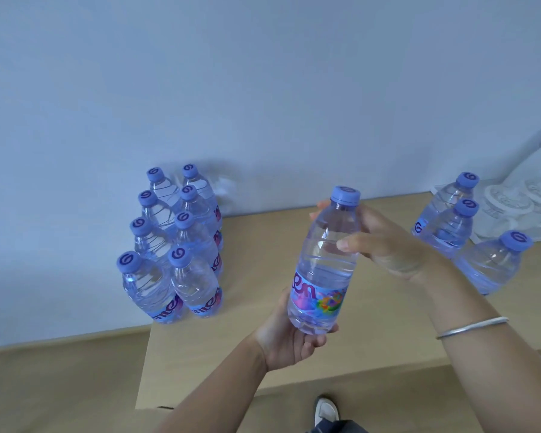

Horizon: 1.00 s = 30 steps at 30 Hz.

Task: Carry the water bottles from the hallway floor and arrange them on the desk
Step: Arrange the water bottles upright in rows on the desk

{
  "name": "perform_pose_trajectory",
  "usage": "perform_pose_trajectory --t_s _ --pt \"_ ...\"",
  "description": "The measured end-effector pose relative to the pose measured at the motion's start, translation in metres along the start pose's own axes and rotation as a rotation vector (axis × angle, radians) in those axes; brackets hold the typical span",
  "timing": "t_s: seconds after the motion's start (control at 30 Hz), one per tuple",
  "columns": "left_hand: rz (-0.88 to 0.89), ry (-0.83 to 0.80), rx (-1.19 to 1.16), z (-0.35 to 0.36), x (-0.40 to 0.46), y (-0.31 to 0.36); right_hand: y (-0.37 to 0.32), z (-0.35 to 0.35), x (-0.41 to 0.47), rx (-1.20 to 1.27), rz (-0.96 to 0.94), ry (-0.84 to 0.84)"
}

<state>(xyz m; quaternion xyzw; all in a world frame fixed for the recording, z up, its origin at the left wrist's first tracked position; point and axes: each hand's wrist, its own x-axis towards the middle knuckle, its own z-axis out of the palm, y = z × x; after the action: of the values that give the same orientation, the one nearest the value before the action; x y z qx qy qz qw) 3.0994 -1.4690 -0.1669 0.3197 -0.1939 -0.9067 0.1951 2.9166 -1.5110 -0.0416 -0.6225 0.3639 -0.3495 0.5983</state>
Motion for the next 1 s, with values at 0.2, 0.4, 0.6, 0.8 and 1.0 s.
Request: perform_pose_trajectory --t_s 0.2,0.4,0.6,0.8,1.0 --pt "0.236 0.179 -0.193 -0.013 -0.003 -0.004 -0.005 0.017 0.018 -0.124 0.022 0.103" --pt "0.405 0.213 -0.289 -0.022 -0.011 -0.001 0.008 0.022 0.035 -0.260 0.124 0.286" --pt "0.510 0.167 -0.288 -0.026 -0.014 -0.001 0.010 0.026 0.047 -0.227 0.074 0.301" --pt "0.443 0.273 -0.312 -0.024 -0.018 0.013 0.006 0.024 0.061 -0.213 0.054 0.194" --pt "0.382 0.369 -0.322 -0.024 -0.016 0.021 -0.001 0.029 0.078 -0.254 0.040 0.032"
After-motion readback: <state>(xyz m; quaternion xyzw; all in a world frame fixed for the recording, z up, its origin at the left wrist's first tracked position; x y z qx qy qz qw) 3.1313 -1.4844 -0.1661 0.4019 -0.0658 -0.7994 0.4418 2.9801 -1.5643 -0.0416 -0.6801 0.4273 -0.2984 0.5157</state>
